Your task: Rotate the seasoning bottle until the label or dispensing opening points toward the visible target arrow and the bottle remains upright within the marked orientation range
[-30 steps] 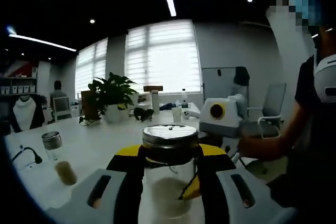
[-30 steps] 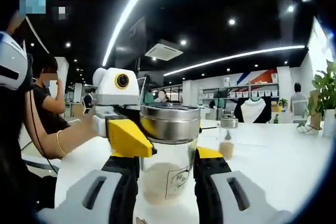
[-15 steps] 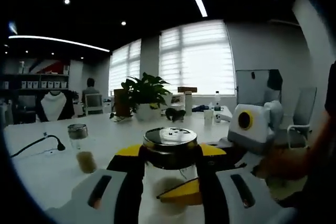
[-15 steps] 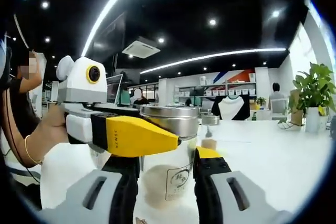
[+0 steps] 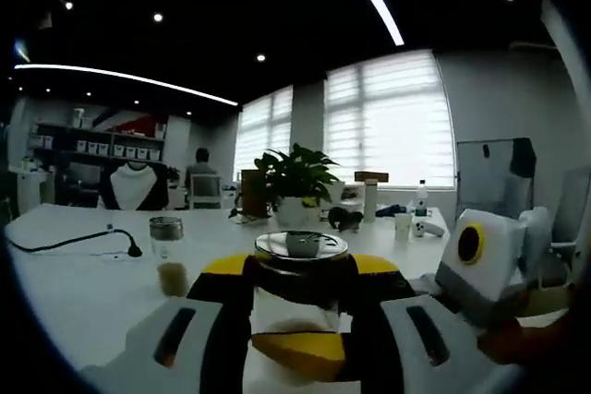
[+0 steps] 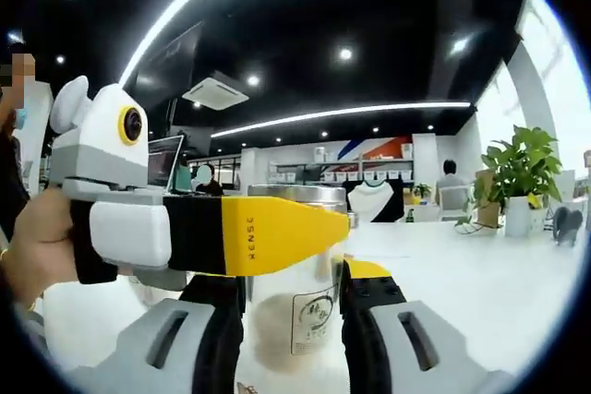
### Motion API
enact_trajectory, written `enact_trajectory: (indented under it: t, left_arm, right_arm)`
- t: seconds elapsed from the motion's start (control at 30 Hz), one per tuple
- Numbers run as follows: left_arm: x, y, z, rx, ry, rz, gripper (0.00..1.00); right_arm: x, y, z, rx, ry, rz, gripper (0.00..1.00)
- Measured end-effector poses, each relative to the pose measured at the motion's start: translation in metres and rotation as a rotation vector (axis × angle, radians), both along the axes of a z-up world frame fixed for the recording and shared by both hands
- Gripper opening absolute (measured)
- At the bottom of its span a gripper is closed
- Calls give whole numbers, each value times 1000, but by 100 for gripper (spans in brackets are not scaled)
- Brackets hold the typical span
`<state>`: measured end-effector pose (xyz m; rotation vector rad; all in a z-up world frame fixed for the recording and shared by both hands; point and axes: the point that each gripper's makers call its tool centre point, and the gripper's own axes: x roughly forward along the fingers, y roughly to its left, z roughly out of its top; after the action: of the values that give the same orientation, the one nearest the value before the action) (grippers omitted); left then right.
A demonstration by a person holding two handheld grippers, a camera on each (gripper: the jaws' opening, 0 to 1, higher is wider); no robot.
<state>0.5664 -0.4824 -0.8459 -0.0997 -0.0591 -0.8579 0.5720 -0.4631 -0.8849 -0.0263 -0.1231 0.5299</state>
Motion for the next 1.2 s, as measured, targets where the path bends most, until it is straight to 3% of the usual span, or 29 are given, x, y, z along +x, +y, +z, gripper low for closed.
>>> enact_trajectory:
  t: [0.07, 0.27, 0.43, 0.57, 0.67, 0.77, 0.8, 0.93, 1.2]
  left_arm:
    - [-1, 1, 0, -23, 26, 18, 42]
    - [-3, 7, 5, -61, 17, 138, 45]
    - [-3, 1, 1, 16, -2, 184, 48]
    - [1, -1, -4, 21, 8, 205, 49]
    - [5, 3, -9, 16, 19, 262, 47]
    - [6, 5, -8, -52, 29, 313, 50]
    - [6, 6, -8, -73, 32, 322, 51]
    - [6, 11, -3, -93, 2, 376, 44]
    - [8, 13, -7, -77, -7, 429, 44]
  right_arm:
    - [0, 1, 0, 0, -8, -15, 37]
    - [-1, 3, -2, -2, -43, -94, 37]
    - [1, 3, -8, 10, -37, -137, 37]
    - [0, 1, -12, 29, -30, -163, 37]
    - [-1, 3, -14, 0, -29, -183, 37]
    - [-2, 5, -14, -19, -32, -197, 37]
    - [-3, 3, -13, -58, -52, -216, 37]
    - [-5, 3, -10, -26, -61, -212, 37]
    - [-6, 4, -13, -18, -45, -209, 37]
